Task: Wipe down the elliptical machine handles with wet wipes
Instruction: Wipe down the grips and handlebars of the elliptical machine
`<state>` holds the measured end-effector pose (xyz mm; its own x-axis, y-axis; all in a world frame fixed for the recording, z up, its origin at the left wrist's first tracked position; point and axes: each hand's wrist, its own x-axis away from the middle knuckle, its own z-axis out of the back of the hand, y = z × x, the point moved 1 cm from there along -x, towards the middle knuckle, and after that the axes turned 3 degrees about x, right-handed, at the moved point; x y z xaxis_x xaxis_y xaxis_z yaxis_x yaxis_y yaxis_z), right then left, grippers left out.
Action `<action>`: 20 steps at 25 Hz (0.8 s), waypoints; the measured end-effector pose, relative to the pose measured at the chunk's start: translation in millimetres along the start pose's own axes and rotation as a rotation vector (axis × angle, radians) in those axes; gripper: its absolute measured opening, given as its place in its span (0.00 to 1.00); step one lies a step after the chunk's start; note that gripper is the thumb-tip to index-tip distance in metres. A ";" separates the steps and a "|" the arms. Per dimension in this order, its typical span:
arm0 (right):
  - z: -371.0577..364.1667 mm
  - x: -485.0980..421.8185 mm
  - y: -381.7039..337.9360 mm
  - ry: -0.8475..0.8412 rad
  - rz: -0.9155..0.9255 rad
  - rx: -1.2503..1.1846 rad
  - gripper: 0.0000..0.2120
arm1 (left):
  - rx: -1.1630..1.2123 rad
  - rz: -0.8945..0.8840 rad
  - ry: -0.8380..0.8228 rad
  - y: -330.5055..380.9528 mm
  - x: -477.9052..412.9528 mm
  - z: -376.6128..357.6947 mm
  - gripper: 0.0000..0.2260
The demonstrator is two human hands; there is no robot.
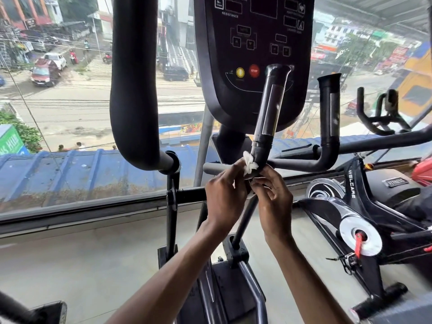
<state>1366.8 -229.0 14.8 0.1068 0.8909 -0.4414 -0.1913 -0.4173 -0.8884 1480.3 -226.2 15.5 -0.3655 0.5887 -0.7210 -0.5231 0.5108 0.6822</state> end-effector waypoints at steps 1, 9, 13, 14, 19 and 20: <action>0.1 0.0 -0.3 0.001 -0.005 -0.006 0.19 | 0.016 0.031 -0.011 -0.5 -9.8 -1.0 0.10; -1.0 2.0 3.3 0.023 -0.024 0.004 0.20 | 0.065 -0.148 -0.095 -22.3 4.4 7.3 0.12; -1.8 2.1 3.2 0.036 -0.039 0.016 0.21 | 0.121 -0.100 -0.023 -30.3 2.0 3.7 0.09; -2.4 1.9 2.6 0.045 -0.042 0.011 0.21 | 0.104 -0.107 -0.006 -32.1 5.5 2.3 0.10; -5.3 2.7 0.0 0.059 -0.022 0.002 0.19 | -0.020 -0.101 0.010 -65.2 26.0 -3.1 0.12; -5.4 3.4 0.6 0.064 -0.018 0.004 0.19 | -0.029 -0.037 0.028 -72.4 25.7 -1.4 0.12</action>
<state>1372.3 -227.2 12.1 0.1730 0.8850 -0.4323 -0.1924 -0.4001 -0.8960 1507.7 -248.9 -52.5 -0.3673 0.5517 -0.7488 -0.5586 0.5129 0.6519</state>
